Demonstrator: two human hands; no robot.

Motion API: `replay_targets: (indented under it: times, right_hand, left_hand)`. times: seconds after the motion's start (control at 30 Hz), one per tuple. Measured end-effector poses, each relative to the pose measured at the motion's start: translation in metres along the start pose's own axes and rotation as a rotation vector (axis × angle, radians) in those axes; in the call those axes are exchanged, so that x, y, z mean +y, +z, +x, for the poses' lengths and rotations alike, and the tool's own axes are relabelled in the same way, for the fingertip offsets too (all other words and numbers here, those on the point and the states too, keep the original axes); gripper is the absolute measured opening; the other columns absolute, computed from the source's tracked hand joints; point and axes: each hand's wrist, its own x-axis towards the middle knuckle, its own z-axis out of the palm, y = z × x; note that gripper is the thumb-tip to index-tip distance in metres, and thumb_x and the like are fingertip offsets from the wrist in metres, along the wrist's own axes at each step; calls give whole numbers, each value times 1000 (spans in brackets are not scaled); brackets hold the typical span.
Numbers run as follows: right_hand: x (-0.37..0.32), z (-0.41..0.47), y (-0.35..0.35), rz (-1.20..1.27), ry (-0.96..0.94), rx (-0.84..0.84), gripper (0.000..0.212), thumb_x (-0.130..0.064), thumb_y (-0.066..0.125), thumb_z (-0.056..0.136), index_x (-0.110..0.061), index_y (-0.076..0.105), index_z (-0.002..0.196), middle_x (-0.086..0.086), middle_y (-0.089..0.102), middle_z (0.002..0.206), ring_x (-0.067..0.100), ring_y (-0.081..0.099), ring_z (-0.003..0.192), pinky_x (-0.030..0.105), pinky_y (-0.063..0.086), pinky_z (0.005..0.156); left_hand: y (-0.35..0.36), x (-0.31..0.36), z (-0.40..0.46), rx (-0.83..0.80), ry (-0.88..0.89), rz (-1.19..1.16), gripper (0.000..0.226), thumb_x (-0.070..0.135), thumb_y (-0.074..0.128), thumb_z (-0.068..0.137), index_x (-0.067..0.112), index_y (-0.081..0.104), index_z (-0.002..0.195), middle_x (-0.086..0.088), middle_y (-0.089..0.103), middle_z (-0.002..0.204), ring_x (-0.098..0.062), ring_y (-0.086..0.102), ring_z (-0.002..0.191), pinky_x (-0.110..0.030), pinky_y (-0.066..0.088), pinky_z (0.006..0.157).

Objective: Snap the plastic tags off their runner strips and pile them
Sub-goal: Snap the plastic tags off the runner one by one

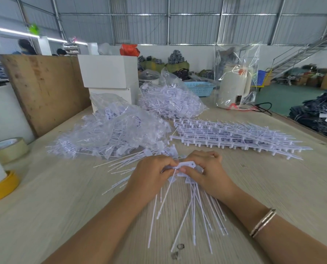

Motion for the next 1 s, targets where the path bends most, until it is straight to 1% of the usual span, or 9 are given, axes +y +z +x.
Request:
replay_targets:
  times: [0.17, 0.3, 0.4, 0.57, 0.7, 0.77, 0.83, 0.93, 1.0]
  right_hand:
    - [4, -2, 2, -120, -13, -9, 9, -26, 61, 91, -23, 69, 92, -5, 66, 82, 8, 56, 84, 29, 17, 92]
    - [0, 0, 3, 97, 73, 18, 16, -25, 61, 91, -38, 64, 82, -4, 66, 77, 4, 55, 78, 35, 23, 89]
    - [-2, 2, 2, 306, 123, 23, 12, -24, 62, 88, -23, 70, 78, 4, 67, 74, 21, 61, 69, 48, 41, 81]
    - [1, 1, -5, 840, 375, 201, 18, -12, 61, 88, -18, 71, 74, -2, 68, 69, 11, 64, 65, 23, 50, 60]
    - [11, 2, -5, 412, 380, 130, 13, -22, 65, 87, -27, 67, 76, -6, 65, 82, 15, 63, 83, 25, 46, 78]
    - [14, 3, 1, 137, 363, 63, 12, -26, 66, 86, -32, 64, 76, -10, 60, 93, 13, 55, 100, 33, 29, 91]
    - [14, 4, 5, -51, 378, 0, 4, -31, 67, 85, -28, 68, 84, -10, 54, 104, 10, 46, 110, 28, 17, 87]
    - [19, 5, 6, 15, 393, -98, 20, -25, 66, 86, -18, 65, 105, 0, 44, 119, 13, 43, 111, 22, 29, 97]
    - [17, 4, 5, 84, 393, -124, 24, -19, 61, 90, -16, 59, 114, 3, 40, 124, 10, 41, 107, 7, 27, 86]
  left_hand:
    - [3, -3, 1, -77, -34, -91, 10, 26, 66, 87, 22, 73, 81, 6, 63, 63, -5, 53, 58, -21, 38, 56]
    - [2, -2, 2, -41, -17, -117, 6, 25, 67, 86, 24, 72, 81, 14, 61, 64, -1, 56, 63, -11, 36, 54]
    - [4, 1, 2, -5, -62, -211, 7, 21, 67, 86, 25, 71, 82, 13, 63, 66, 0, 55, 61, -11, 37, 55]
    - [2, 4, 4, 65, -209, -440, 21, 15, 67, 86, 34, 66, 76, 7, 68, 73, -15, 65, 72, -24, 48, 64]
    - [1, 6, 1, 88, -219, -406, 11, 17, 73, 81, 27, 68, 81, 10, 65, 76, -4, 59, 70, -12, 46, 63]
    - [1, 7, 1, 105, -208, -373, 16, 13, 75, 78, 26, 66, 81, 7, 64, 78, -6, 58, 72, -10, 44, 62]
    - [0, 7, 1, 112, -207, -357, 21, 10, 75, 77, 28, 63, 79, 5, 63, 78, -5, 57, 72, -8, 43, 60]
    - [0, 5, 1, 118, -243, -336, 25, 12, 74, 76, 32, 59, 80, 5, 62, 76, -3, 56, 69, -10, 43, 58]
    - [1, 2, 2, 119, -261, -300, 25, 15, 74, 77, 33, 57, 80, 6, 62, 75, -1, 56, 65, -10, 42, 54]
